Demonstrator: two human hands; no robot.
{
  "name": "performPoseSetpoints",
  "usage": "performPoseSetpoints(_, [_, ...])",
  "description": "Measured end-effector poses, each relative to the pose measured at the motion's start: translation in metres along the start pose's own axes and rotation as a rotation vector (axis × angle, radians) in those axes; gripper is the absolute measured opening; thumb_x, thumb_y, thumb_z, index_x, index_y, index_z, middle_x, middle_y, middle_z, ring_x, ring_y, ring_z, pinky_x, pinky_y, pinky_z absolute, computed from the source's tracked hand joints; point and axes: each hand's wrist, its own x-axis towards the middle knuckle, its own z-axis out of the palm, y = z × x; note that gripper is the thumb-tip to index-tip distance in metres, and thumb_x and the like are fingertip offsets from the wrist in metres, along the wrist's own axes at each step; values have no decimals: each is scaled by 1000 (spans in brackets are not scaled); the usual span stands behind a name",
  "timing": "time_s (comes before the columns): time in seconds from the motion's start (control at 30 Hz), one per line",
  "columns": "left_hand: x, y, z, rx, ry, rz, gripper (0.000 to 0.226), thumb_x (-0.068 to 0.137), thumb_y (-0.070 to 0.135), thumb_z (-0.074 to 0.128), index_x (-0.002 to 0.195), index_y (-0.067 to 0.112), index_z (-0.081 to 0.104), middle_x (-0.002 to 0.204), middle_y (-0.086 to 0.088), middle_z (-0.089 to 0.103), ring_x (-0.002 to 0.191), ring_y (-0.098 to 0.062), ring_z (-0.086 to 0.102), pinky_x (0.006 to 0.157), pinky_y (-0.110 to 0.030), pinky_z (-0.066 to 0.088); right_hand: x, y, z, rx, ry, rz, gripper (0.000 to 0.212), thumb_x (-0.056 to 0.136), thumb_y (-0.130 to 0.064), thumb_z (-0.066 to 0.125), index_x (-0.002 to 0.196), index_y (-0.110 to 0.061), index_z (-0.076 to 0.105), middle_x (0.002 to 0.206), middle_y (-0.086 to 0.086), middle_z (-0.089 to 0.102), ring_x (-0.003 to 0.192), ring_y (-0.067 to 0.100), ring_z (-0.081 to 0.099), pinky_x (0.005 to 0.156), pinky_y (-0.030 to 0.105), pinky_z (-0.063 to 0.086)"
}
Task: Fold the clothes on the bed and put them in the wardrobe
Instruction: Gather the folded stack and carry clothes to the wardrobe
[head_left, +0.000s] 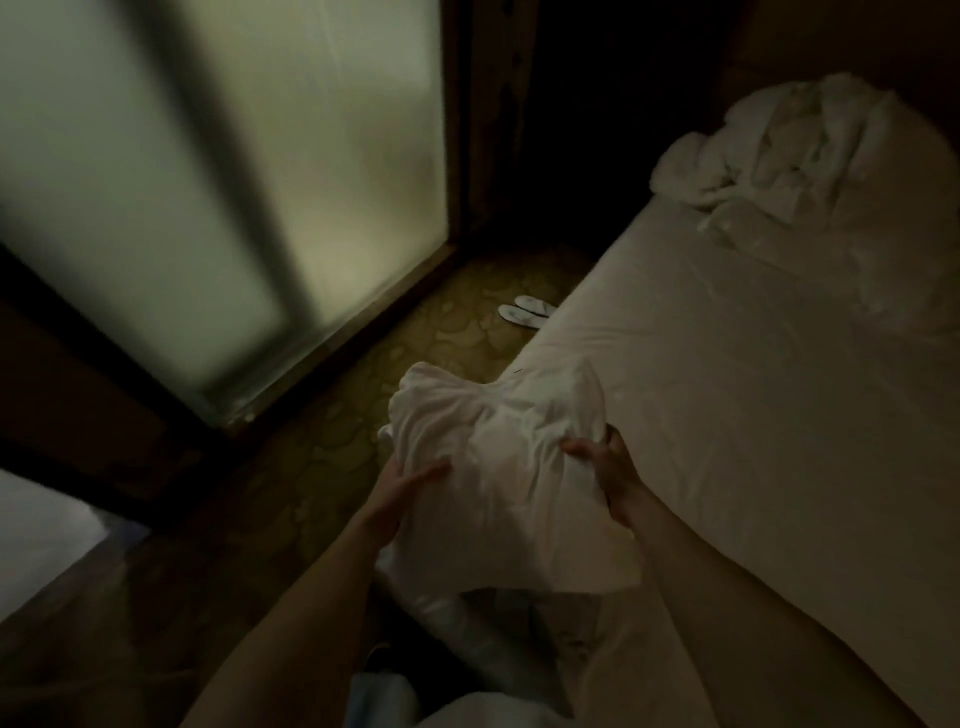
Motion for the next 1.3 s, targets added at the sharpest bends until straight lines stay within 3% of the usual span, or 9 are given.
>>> performPoseSetpoints(0.1, [-7,3,-19,-45,19,38,79,45,50,91,112,26,57,122,-8,64,94,-13,66,71,-29,55,-5,-12,20,-20,-44,-20,95,46,-34,80,134,-16,48,122,5,60,106,28,60,91,47,54])
performPoseSetpoints(0.27, [-9,18,-48,-41,47,73,71,73,33,83,131,39,42,111,14,57,96,-6,55,78,-31,46,-12,-21,51,5,-49,-35,87,52,-29,77,133,-14,48,120,7,61,104,26,61,78,37,54])
performPoseSetpoints(0.4, [-1,31,-77,-3,22,110,82,71,35,82,141,33,39,128,6,54,109,-14,55,88,-37,47,-10,-27,76,8,-31,-55,85,54,-28,75,132,-12,47,121,9,60,105,27,60,85,42,54])
performPoseSetpoints(0.6, [14,49,-125,-13,-11,140,78,72,29,83,138,33,41,123,7,57,111,-15,57,90,-37,48,-7,-42,122,-15,-5,-135,85,54,-28,75,133,-11,49,124,9,59,109,29,58,95,45,50])
performPoseSetpoints(0.7, [20,54,-144,-11,-24,137,71,75,24,81,132,38,40,116,10,57,109,-15,57,89,-35,47,-6,-44,141,-13,-8,-136,85,54,-27,75,133,-11,48,125,9,59,109,28,58,94,44,51])
performPoseSetpoints(0.83, [20,49,-154,54,-27,111,71,81,18,75,141,25,38,105,14,54,96,-8,54,79,-28,46,-10,-25,152,-27,25,-94,87,55,-29,75,135,-11,46,126,9,58,107,27,58,85,38,52])
performPoseSetpoints(0.97, [20,26,-151,158,-67,48,68,81,23,76,137,30,38,111,10,50,104,-12,50,80,-26,43,-14,16,142,-25,89,1,79,71,-21,78,141,-8,42,132,11,54,105,26,55,77,32,46])
performPoseSetpoints(1.17, [35,-26,-148,255,-120,-36,52,81,20,76,123,28,47,109,9,58,101,-11,57,70,-19,46,-19,93,127,-31,127,186,127,33,-64,89,141,-15,44,133,7,57,113,27,59,93,43,52])
performPoseSetpoints(1.3, [51,-70,-149,265,-116,-139,43,85,5,69,120,23,52,116,0,62,97,-11,61,74,-26,51,-11,141,130,-97,100,253,141,24,-55,94,145,-10,37,140,12,50,120,31,54,94,40,49])
